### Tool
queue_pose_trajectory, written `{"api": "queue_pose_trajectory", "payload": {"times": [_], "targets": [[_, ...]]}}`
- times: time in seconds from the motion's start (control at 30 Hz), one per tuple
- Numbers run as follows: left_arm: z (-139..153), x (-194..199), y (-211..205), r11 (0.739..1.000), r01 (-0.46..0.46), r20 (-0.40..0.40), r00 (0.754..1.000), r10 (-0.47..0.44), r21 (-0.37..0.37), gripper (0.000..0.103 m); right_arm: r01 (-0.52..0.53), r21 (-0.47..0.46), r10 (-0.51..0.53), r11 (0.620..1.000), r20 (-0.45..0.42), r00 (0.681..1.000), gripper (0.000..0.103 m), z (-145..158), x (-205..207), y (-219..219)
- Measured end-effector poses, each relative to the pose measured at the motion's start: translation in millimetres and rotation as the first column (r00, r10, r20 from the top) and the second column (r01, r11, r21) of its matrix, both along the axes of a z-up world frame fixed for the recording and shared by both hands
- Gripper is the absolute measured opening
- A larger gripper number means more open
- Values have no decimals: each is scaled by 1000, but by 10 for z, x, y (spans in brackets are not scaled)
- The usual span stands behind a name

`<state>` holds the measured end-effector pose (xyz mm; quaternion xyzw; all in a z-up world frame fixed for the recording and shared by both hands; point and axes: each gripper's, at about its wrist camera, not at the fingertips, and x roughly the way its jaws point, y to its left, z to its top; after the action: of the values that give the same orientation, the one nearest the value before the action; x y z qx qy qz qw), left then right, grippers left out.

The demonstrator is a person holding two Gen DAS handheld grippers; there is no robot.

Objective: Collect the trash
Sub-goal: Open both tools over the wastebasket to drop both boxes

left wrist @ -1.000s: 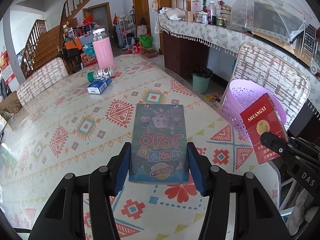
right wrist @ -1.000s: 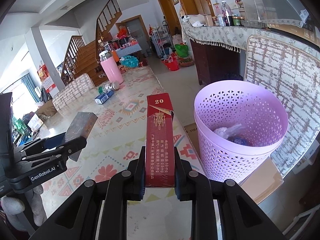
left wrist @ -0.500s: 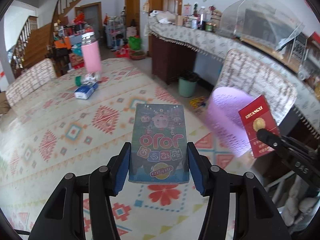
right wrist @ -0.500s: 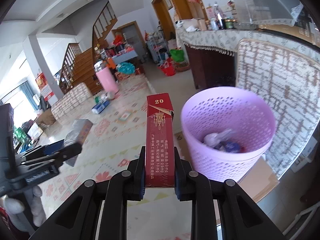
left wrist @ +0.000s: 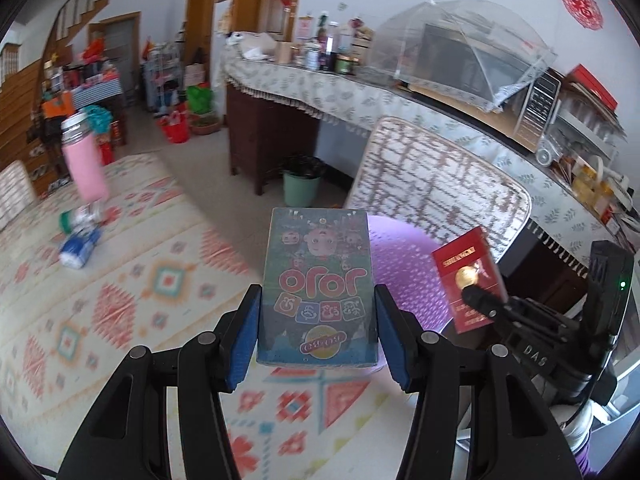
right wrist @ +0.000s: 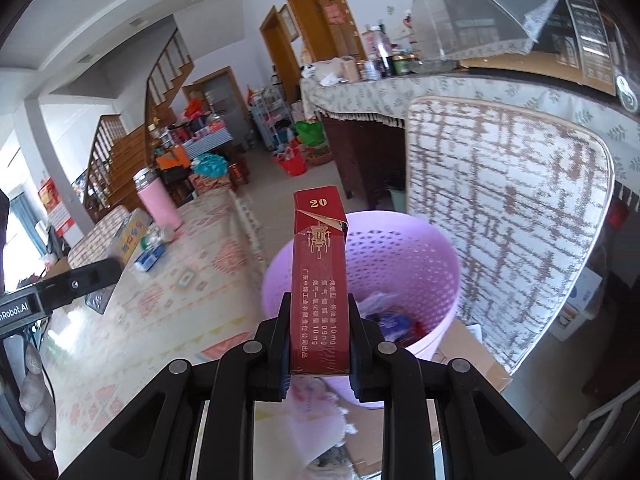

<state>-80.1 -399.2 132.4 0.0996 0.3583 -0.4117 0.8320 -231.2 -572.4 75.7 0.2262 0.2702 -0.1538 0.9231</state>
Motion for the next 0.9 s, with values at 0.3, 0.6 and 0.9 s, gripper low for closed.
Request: {"api": "queue_pose_trajectory", "payload": {"times": [0.3, 0.6, 0.9], "targets": [[-221, 290, -855, 998, 67, -109, 992, -67, -3, 54, 45, 13, -44, 999, -40, 998, 23, -174, 297, -485], [-278, 354, -984, 998, 70, -97, 993, -69, 5, 70, 74, 64, -71, 995, -54, 996, 50, -330, 463, -706], [-276, 474, -304, 998, -43, -78, 996, 46, 42, 70, 30, 76, -26, 997, -55, 998, 52, -329, 470, -532]]}}
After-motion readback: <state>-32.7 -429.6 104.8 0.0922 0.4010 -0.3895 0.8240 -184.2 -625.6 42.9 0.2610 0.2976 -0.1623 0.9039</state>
